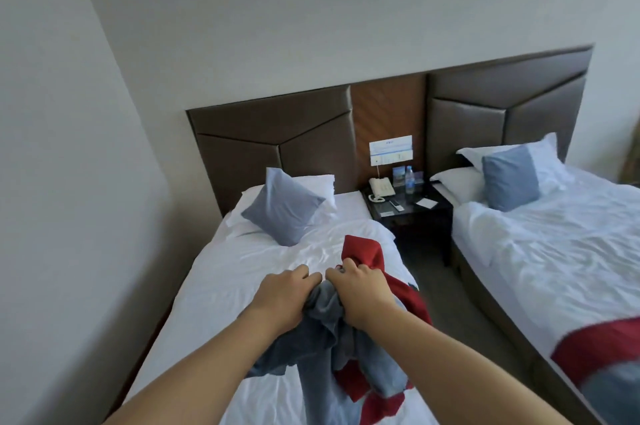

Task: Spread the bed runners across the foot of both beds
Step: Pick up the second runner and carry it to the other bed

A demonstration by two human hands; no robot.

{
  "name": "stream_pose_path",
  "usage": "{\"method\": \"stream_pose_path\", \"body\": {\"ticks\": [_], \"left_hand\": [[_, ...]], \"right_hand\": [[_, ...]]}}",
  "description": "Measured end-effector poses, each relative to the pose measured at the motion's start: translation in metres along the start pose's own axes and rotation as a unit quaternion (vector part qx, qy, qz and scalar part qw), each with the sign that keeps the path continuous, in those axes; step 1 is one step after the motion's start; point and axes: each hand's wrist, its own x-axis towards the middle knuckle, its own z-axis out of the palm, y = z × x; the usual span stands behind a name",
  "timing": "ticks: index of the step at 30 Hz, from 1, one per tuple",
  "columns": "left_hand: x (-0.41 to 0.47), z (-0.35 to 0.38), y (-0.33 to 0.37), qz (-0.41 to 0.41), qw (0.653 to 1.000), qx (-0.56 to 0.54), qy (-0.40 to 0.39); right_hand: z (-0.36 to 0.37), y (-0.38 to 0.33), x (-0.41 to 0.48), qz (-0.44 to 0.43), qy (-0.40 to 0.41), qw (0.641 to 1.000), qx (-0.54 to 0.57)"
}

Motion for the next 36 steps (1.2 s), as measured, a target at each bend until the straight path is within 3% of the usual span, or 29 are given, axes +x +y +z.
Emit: {"method": "stream_pose_path", "body": {"ticks": [12,21,24,29,33,36], "left_hand": [[0.024,-0.012,-0.024,0.03,0.999,-0.005,0.027],[0.025,-0.056,-0.101,0.032,0.977,0.095,0.188],[0.012,-0.03,-0.112,0.024,0.987,0.074,0.142],[-0.028,0.074,-0.095,-0.028,1.0,0.006,-0.004],[-0.065,0.161,-0.065,-0.063,0.987,-0.069,-0.131],[-0.087,0.217,-0.041,-0.058,0.977,-0.103,-0.176]], "right_hand": [[-0.022,-0.002,0.024,0.032,0.004,0.999,-0.023],[-0.054,-0.006,0.069,0.041,0.101,0.992,-0.061],[-0.034,-0.013,0.078,0.038,0.083,0.992,-0.085],[0.061,-0.031,0.066,0.001,-0.041,0.993,-0.114],[0.14,-0.041,0.039,-0.024,-0.151,0.984,-0.096],[0.194,-0.042,0.019,-0.054,-0.222,0.968,-0.101]]}}
